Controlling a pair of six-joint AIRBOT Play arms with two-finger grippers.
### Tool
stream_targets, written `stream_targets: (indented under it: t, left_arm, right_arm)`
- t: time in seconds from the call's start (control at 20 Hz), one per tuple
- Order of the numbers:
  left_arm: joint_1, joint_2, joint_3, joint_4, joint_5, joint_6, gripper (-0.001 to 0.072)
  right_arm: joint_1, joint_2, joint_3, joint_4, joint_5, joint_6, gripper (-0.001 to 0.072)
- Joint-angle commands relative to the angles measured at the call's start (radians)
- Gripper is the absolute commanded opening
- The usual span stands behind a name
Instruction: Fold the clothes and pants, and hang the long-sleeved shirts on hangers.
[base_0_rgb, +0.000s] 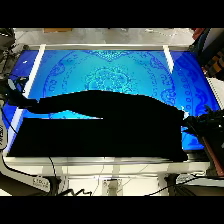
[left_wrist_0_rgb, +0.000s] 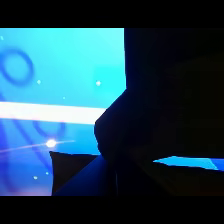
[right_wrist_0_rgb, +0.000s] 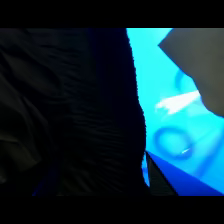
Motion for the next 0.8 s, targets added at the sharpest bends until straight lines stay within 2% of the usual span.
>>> stream_targets:
  t: [0.0, 0.2, 0.35, 0.4, 0.45, 0.5, 0.55, 0.6, 0.65, 0.75]
  left_arm:
    - [-0.012, -0.002, -0.002, 0.013, 0.001, -0.022, 0.0008]
    - [-0.023, -0.002, -0.002, 0.013, 0.008, -0.022, 0.0009]
    - [-0.023, -0.002, -0.002, 0.013, 0.008, -0.022, 0.0009]
    - [-0.023, -0.002, -0.002, 0.013, 0.008, -0.022, 0.0009]
    - [-0.023, -0.002, -0.002, 0.013, 0.008, -0.022, 0.0009]
    - [-0.023, -0.002, -0.002, 0.013, 0.008, -0.022, 0.0009]
    - [-0.023, -0.002, -0.002, 0.013, 0.008, -0.022, 0.0008]
    - [-0.023, -0.002, -0.002, 0.013, 0.008, -0.022, 0.0009]
    - [-0.023, -0.002, -0.002, 0.013, 0.008, -0.022, 0.0009]
    - [-0.026, -0.002, -0.002, 0.013, 0.008, -0.022, 0.0009]
  right_arm:
    - [-0.009, -0.056, -0.004, 0.045, -0.03, -0.085, 0.0564]
    - [0.01, -0.096, -0.014, 0.062, -0.034, -0.148, 0.0561]
    - [0.073, -0.13, -0.019, 0.105, -0.039, -0.269, 0.0549]
    - [0.095, -0.14, -0.019, 0.145, -0.055, -0.317, 0.0525]
    - [0.116, -0.147, -0.018, 0.198, -0.077, -0.363, 0.0441]
    - [0.135, -0.148, -0.018, 0.249, -0.106, -0.414, 0.0398]
    - [0.151, -0.148, -0.018, 0.308, -0.136, -0.471, 0.0323]
    - [0.162, -0.147, -0.018, 0.361, -0.163, -0.508, 0.0211]
    - [0.17, -0.143, -0.018, 0.411, -0.192, -0.526, 0.0026]
    - [0.171, -0.139, 0.0, 0.473, -0.22, -0.529, 0.0027]
